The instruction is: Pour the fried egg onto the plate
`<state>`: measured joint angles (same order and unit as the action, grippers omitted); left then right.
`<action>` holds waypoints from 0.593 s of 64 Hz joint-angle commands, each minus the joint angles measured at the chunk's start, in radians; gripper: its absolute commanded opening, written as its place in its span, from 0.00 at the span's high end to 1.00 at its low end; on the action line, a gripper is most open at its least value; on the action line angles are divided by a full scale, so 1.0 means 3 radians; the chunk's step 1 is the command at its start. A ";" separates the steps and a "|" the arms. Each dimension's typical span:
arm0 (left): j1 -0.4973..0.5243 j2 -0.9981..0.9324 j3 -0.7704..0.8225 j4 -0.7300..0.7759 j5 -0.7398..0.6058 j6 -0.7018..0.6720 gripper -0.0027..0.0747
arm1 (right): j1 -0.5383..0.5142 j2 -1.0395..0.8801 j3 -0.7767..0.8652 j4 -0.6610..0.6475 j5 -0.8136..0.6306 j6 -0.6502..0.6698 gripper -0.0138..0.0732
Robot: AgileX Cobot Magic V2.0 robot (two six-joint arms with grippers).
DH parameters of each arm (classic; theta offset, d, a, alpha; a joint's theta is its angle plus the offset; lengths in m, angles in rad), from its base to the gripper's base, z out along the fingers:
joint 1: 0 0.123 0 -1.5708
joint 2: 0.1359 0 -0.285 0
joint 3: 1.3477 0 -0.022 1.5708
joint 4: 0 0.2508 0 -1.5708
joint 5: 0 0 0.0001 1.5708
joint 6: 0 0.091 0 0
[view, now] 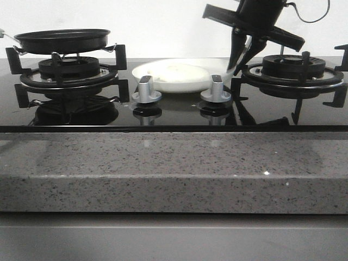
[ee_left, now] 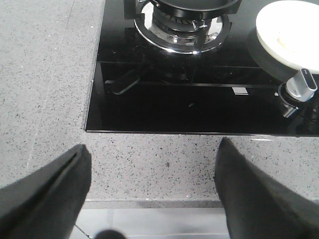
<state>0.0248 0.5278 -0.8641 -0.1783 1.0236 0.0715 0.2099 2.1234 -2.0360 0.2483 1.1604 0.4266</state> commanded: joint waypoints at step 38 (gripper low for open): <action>-0.0026 0.0023 -0.0073 -0.0059 -0.0212 -0.0022 0.30 | 0.0097 -0.0762 -0.0569 -0.0200 0.0580 -0.0533 0.52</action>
<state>0.0248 0.5278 -0.8641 -0.1783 1.0236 0.0715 0.2246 1.9966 -2.1863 0.2219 1.2495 0.3029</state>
